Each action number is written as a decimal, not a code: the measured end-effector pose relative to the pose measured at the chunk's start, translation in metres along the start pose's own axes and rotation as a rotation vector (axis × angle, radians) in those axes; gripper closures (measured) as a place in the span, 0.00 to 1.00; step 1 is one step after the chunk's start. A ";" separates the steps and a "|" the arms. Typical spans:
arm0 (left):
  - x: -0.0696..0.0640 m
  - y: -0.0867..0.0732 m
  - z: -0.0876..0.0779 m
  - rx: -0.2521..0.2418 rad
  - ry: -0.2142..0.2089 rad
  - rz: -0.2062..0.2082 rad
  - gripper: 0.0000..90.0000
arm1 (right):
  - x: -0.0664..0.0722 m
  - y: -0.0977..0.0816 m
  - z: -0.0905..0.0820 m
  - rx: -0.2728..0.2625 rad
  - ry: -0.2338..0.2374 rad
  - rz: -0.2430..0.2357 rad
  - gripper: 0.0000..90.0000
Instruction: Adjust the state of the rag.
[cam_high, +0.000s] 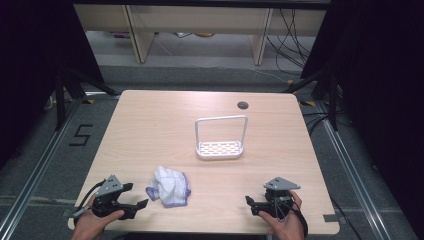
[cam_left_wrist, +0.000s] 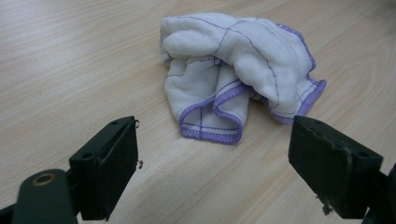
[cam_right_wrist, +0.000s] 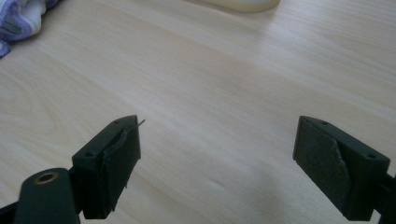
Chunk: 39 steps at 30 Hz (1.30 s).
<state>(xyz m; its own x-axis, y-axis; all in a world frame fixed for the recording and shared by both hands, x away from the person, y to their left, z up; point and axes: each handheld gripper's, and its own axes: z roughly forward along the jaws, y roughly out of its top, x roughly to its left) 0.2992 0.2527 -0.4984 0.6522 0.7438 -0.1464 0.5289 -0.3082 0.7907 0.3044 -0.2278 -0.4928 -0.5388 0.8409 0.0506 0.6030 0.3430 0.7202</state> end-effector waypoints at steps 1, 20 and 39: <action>0.000 0.000 0.000 0.000 -0.001 0.001 0.17 | 0.003 0.001 -0.001 0.006 -0.008 0.005 0.18; 0.006 0.002 -0.001 0.000 0.036 -0.012 0.18 | 0.043 0.024 0.015 -0.043 0.116 -0.138 0.22; 0.014 0.010 0.019 0.018 0.042 0.006 0.30 | 0.119 0.073 0.067 -0.048 0.307 -0.320 0.44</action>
<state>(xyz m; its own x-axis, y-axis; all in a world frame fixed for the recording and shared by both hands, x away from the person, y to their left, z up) 0.3239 0.2489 -0.5033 0.6322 0.7660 -0.1166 0.5350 -0.3226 0.7809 0.3238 -0.0746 -0.4810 -0.8478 0.5301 0.0180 0.3535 0.5394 0.7643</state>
